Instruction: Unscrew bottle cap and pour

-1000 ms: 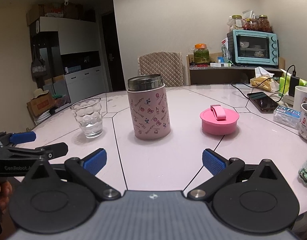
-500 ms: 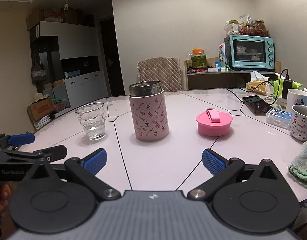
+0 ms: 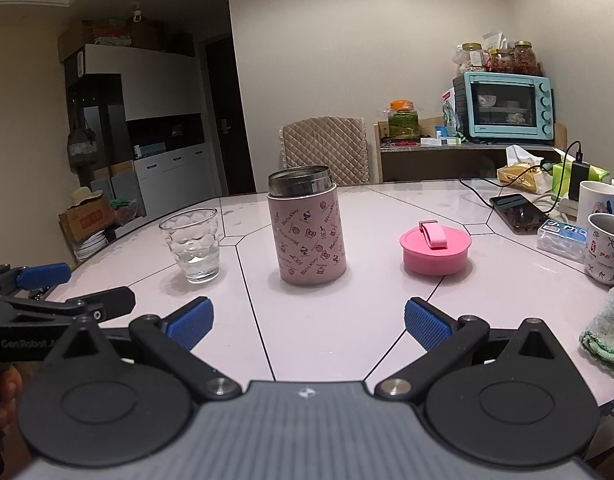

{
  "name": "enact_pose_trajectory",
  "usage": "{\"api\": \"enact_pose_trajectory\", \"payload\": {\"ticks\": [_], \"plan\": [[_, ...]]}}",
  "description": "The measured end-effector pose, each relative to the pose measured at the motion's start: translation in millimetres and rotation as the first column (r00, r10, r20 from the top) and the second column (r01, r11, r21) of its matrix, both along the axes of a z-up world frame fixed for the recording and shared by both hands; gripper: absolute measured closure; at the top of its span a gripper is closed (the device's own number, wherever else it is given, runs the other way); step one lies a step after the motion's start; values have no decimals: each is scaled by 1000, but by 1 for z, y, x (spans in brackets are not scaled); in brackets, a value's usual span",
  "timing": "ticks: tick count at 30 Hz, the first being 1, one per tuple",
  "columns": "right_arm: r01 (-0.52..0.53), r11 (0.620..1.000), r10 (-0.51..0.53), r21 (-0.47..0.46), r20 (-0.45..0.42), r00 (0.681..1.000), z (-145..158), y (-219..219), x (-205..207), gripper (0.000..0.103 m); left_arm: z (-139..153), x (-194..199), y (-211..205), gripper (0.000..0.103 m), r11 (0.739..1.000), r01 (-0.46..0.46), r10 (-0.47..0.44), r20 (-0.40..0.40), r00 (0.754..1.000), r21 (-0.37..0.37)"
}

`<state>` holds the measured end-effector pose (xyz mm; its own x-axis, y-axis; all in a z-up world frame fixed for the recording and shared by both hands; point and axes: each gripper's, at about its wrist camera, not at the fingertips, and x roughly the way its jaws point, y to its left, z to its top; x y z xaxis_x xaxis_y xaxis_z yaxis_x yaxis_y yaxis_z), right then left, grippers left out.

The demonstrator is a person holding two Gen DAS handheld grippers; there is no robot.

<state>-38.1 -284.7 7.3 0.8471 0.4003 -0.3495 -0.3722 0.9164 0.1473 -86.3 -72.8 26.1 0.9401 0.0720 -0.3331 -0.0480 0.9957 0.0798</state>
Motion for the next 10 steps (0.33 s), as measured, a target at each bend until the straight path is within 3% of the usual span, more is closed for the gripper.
{"api": "enact_pose_trajectory", "payload": {"ticks": [10], "plan": [[-5,1000,5,-4,-4,1000,-1,2,-1,0,-1,2,-1,0,1000,-2,2,-6,1000,4]]}}
